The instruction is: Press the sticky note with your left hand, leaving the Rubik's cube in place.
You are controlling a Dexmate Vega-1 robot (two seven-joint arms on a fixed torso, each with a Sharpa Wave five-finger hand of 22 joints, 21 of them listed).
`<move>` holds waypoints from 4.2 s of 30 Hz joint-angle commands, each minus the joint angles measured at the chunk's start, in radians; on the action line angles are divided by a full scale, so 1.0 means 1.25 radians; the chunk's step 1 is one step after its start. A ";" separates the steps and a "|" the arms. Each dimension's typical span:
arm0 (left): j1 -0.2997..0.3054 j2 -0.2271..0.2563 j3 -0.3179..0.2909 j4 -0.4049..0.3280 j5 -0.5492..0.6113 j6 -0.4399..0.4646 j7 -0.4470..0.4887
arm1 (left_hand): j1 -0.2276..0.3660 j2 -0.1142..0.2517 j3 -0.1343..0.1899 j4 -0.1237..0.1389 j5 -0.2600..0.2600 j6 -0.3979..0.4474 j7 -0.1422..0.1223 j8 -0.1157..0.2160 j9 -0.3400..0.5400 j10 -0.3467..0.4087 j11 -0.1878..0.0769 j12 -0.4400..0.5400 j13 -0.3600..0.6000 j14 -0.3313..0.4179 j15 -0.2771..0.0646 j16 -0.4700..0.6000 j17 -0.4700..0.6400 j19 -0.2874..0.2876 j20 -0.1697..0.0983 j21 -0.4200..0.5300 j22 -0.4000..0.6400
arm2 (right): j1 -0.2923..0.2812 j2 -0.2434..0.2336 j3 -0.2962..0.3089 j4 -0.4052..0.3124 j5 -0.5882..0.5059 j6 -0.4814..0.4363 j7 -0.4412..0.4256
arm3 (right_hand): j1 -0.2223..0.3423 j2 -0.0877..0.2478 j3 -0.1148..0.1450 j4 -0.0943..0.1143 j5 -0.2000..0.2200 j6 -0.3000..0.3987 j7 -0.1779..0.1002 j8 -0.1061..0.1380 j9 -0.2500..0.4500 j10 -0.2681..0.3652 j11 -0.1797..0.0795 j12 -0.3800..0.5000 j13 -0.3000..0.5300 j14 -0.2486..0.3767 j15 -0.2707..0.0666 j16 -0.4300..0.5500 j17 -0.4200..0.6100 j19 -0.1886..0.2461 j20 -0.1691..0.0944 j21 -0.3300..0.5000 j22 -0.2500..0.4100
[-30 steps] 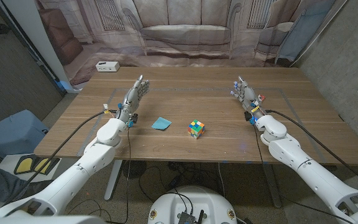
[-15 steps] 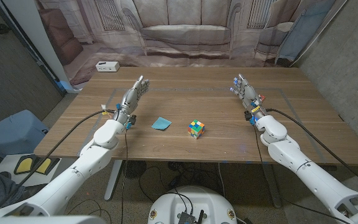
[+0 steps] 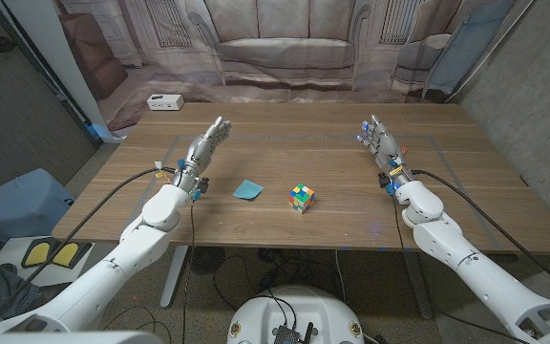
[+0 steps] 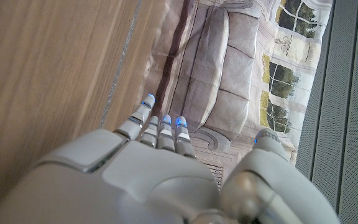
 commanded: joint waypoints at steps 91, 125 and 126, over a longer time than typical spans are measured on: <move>0.141 0.183 0.056 -0.433 0.753 0.560 0.282 | -0.048 -0.006 -0.046 0.003 -0.005 0.359 0.004 0.052 0.007 0.003 -0.003 -0.016 -0.008 -0.017 0.043 -0.020 0.005 -0.010 0.111 -0.119 0.006 | 0.006 0.020 -0.005 -0.005 0.002 -0.032 -0.035 | -0.009 0.017 -0.003 -0.008 -0.001 0.023 -0.020 0.003 0.005 0.010 0.008 -0.002 -0.002 0.007 0.006 0.002 -0.009 0.015 0.006 -0.042 0.004; 0.097 0.237 0.149 -0.491 0.861 0.722 0.153 | -0.065 -0.013 -0.073 0.008 0.012 0.449 -0.001 0.039 0.006 -0.056 -0.045 -0.028 -0.009 -0.094 0.000 -0.024 0.005 -0.037 0.099 -0.170 0.008 | 0.002 0.021 -0.007 -0.007 0.003 -0.038 -0.039 | -0.014 0.019 -0.006 -0.008 -0.001 0.029 -0.023 0.004 0.005 0.014 0.005 -0.002 -0.002 0.011 0.005 0.003 -0.009 0.020 0.008 -0.051 0.004; 0.095 0.236 0.152 -0.490 0.865 0.725 0.152 | -0.065 -0.013 -0.073 0.008 0.012 0.449 0.000 0.039 0.006 -0.056 -0.046 -0.028 -0.009 -0.094 0.000 -0.024 0.005 -0.037 0.099 -0.171 0.008 | 0.001 0.021 -0.007 -0.008 0.004 -0.039 -0.039 | -0.014 0.019 -0.006 -0.008 -0.001 0.029 -0.023 0.004 0.005 0.014 0.005 -0.002 -0.002 0.010 0.005 0.003 -0.009 0.020 0.008 -0.051 0.004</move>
